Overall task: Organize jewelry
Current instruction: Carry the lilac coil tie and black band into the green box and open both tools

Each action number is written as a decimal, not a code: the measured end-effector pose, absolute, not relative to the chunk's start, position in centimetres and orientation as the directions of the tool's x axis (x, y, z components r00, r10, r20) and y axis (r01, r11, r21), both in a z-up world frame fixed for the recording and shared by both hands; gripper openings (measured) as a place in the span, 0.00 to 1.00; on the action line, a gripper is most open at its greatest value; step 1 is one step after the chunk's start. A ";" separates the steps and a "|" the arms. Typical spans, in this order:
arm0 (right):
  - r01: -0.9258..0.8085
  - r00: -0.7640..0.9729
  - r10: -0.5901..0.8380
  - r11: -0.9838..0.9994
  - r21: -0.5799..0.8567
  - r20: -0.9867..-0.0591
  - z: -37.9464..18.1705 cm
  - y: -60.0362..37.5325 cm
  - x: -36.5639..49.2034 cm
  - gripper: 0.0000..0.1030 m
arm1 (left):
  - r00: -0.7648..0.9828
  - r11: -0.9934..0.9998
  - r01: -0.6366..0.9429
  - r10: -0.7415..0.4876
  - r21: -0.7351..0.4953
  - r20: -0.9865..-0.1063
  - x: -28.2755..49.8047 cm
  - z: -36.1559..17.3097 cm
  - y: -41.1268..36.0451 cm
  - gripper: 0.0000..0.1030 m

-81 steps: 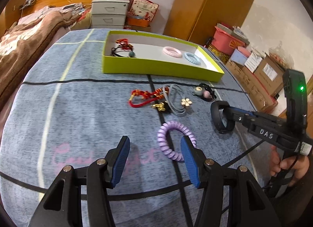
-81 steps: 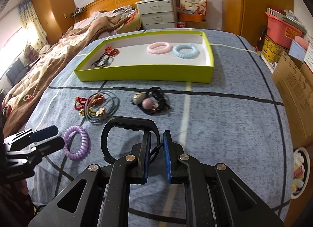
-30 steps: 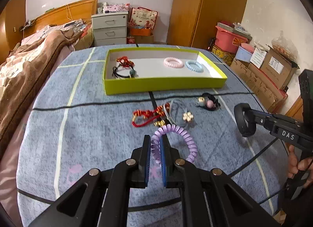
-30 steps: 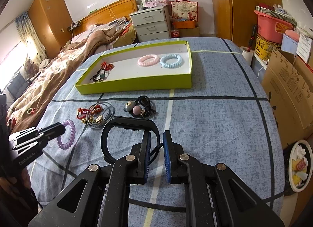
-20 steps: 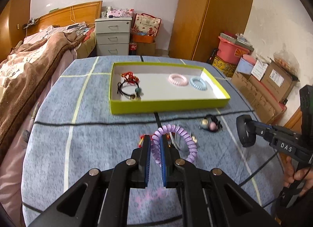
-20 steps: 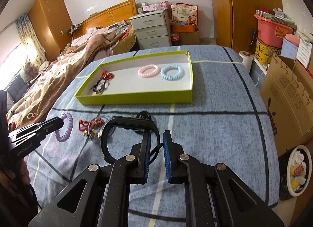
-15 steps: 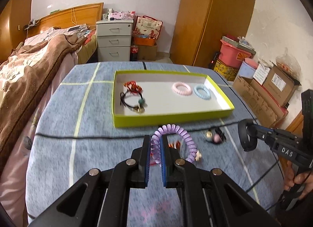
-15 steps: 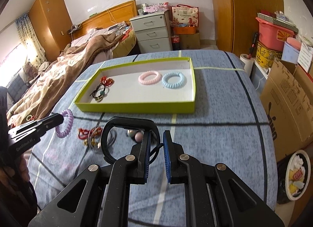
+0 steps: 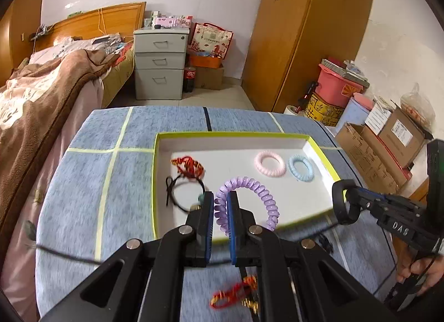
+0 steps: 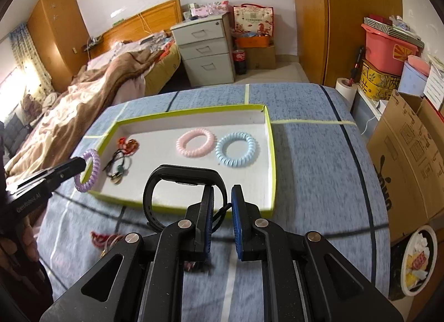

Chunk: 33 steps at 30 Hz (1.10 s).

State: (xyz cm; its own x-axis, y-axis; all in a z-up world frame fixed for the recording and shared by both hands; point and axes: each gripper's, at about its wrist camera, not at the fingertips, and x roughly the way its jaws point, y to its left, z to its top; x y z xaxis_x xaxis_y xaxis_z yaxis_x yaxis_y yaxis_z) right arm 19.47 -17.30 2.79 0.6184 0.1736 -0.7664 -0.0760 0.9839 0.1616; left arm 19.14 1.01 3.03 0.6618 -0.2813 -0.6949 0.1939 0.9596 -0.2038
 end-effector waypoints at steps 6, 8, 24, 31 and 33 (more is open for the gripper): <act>-0.083 0.582 0.172 0.985 0.153 -0.794 1.3 -17.0 21.5 0.13 | 0.638 0.960 0.202 -0.279 -0.194 -0.718 21.6 2.3 0.3 0.10; -0.083 0.583 0.181 0.983 0.164 -0.792 1.2 -17.1 21.8 0.13 | 0.633 0.961 0.198 -0.275 -0.192 -0.724 22.3 2.0 0.1 0.10; -0.081 0.542 0.173 0.985 0.154 -0.822 -0.2 -16.8 24.8 0.13 | 0.589 0.967 0.173 -0.253 -0.186 -0.768 26.1 0.0 -1.0 0.10; -0.077 0.520 0.162 0.987 0.143 -0.839 -1.1 -16.9 25.4 0.13 | 0.568 0.971 0.157 -0.238 -0.180 -0.788 26.9 -1.2 -1.2 0.10; -0.078 0.517 0.157 0.988 0.137 -0.842 -1.2 -16.9 25.4 0.13 | 0.564 0.972 0.160 -0.235 -0.174 -0.791 27.0 -1.5 -1.5 0.10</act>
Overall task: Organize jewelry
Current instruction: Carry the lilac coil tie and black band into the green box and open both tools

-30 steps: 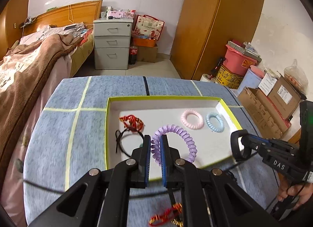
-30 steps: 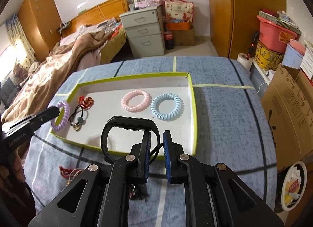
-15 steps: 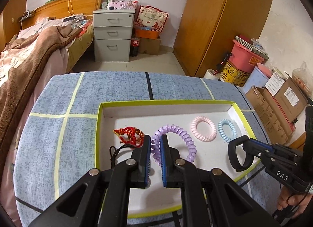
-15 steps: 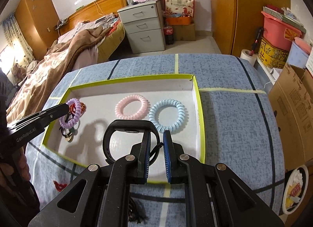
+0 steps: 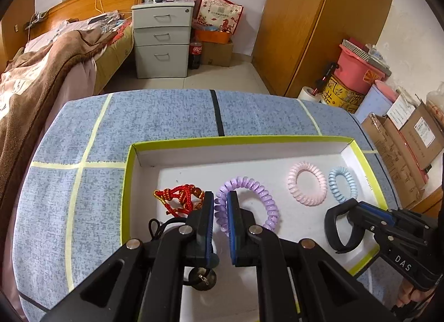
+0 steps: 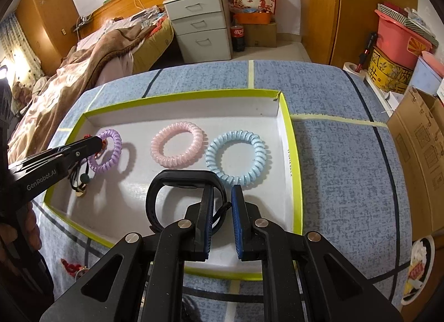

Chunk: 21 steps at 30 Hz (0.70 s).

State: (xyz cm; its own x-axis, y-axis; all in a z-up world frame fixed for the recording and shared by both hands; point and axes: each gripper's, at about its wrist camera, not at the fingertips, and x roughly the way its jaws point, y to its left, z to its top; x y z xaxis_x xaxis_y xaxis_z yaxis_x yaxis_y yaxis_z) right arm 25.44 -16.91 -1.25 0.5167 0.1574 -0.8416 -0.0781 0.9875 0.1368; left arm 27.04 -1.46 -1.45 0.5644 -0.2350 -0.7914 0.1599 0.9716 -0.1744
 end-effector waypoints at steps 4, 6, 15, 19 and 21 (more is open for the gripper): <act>-0.080 0.517 0.148 0.989 0.124 -0.843 -1.3 -16.7 25.4 0.13 | 0.547 0.972 0.153 -0.233 -0.177 -0.804 27.5 -2.0 -1.6 0.10; -0.081 0.517 0.145 0.989 0.120 -0.844 -1.3 -16.7 25.4 0.13 | 0.543 0.973 0.153 -0.231 -0.175 -0.807 27.5 -2.2 -1.7 0.10; -0.081 0.514 0.140 0.990 0.115 -0.846 -1.3 -16.6 25.5 0.14 | 0.534 0.971 0.144 -0.240 -0.192 -0.811 27.5 -2.3 -1.6 0.10; -0.077 0.516 0.134 0.991 0.110 -0.846 -1.3 -16.6 25.4 0.15 | 0.530 0.970 0.144 -0.243 -0.196 -0.813 27.5 -2.3 -1.3 0.16; -0.079 0.519 0.139 0.990 0.114 -0.844 -1.3 -16.6 25.3 0.17 | 0.532 0.969 0.145 -0.247 -0.201 -0.810 27.3 -2.2 -1.3 0.26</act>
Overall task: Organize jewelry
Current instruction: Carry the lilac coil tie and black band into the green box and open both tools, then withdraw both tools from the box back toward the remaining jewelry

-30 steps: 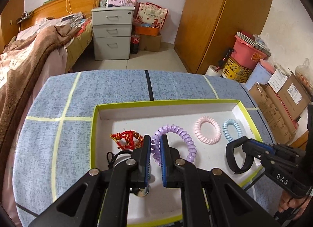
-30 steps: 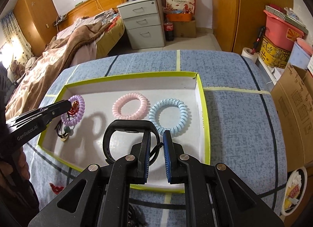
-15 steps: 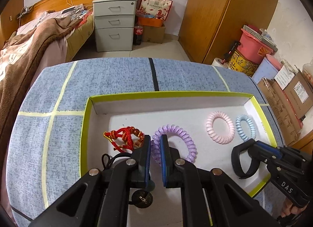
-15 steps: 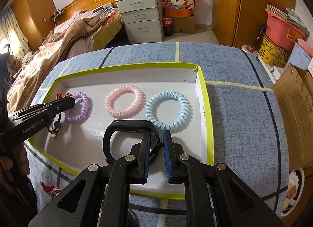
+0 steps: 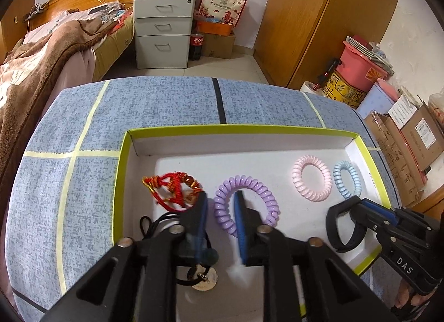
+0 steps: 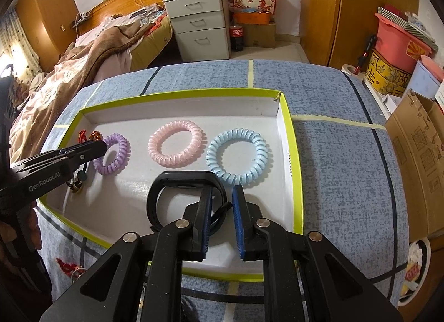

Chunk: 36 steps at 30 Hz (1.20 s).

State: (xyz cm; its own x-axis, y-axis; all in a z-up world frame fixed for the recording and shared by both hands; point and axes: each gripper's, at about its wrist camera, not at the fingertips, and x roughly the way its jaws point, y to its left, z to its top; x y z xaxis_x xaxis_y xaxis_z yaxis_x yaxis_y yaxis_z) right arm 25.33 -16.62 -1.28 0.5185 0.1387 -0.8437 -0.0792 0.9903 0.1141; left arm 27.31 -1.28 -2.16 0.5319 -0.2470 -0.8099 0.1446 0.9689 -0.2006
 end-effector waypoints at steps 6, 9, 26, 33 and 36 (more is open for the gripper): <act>-0.075 0.536 0.143 0.990 0.122 -0.832 -0.7 -16.8 24.9 0.36 | 0.551 0.966 0.164 -0.258 -0.200 -0.793 26.4 -1.2 -1.6 0.35; -0.080 0.543 0.153 0.988 0.131 -0.825 -0.4 -16.8 24.6 0.39 | 0.566 0.964 0.174 -0.265 -0.201 -0.781 25.7 -0.4 -1.6 0.40; -0.109 0.607 0.195 0.981 0.162 -0.771 2.1 -16.8 19.7 0.39 | 0.631 0.957 0.161 -0.288 -0.241 -0.720 18.2 2.0 1.5 0.48; -0.150 0.608 0.243 0.970 0.191 -0.756 1.7 -16.8 17.2 0.39 | 0.654 0.959 0.138 -0.277 -0.249 -0.704 14.9 1.9 2.9 0.52; -0.159 0.595 0.249 0.969 0.192 -0.764 1.1 -16.7 16.4 0.40 | 0.657 0.960 0.127 -0.270 -0.249 -0.704 13.7 1.5 3.4 0.52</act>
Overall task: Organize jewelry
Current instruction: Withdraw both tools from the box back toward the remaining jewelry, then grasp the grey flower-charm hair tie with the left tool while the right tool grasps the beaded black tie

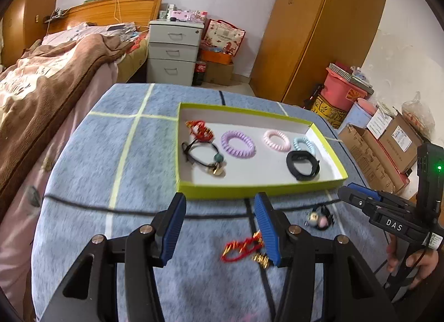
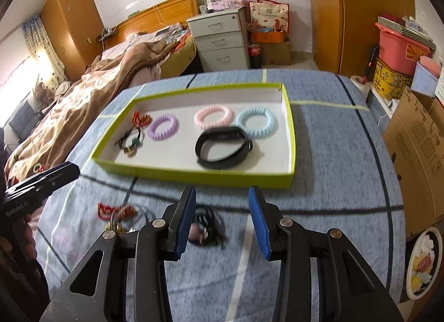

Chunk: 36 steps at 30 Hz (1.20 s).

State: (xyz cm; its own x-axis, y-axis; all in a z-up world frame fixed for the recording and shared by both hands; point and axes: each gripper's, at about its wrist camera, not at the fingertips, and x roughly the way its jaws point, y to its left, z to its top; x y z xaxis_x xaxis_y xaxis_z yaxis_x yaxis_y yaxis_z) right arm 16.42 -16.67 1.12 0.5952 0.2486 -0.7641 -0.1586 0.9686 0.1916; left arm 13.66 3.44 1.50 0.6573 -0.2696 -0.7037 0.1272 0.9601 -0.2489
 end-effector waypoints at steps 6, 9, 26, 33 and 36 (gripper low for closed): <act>-0.186 0.595 0.280 0.960 0.210 -0.754 0.5 -16.5 15.2 0.40 | 0.654 0.960 0.116 -0.266 -0.255 -0.708 11.6 0.6 4.7 0.53; -0.190 0.585 0.284 0.958 0.213 -0.760 0.0 -16.2 15.0 0.40 | 0.656 0.958 0.109 -0.270 -0.266 -0.704 10.7 0.3 5.2 0.54; -0.196 0.549 0.234 0.969 0.149 -0.802 -2.1 -14.2 15.8 0.58 | 0.635 0.949 0.108 -0.296 -0.297 -0.713 9.2 -1.2 6.0 0.54; -0.205 0.556 0.212 0.972 0.115 -0.804 -2.2 -13.6 15.5 0.44 | 0.624 0.948 0.098 -0.294 -0.301 -0.724 9.2 -1.6 6.2 0.54; -0.200 0.557 0.214 0.972 0.121 -0.802 -2.2 -13.7 15.5 0.37 | 0.621 0.950 0.096 -0.290 -0.296 -0.728 9.2 -1.6 6.0 0.54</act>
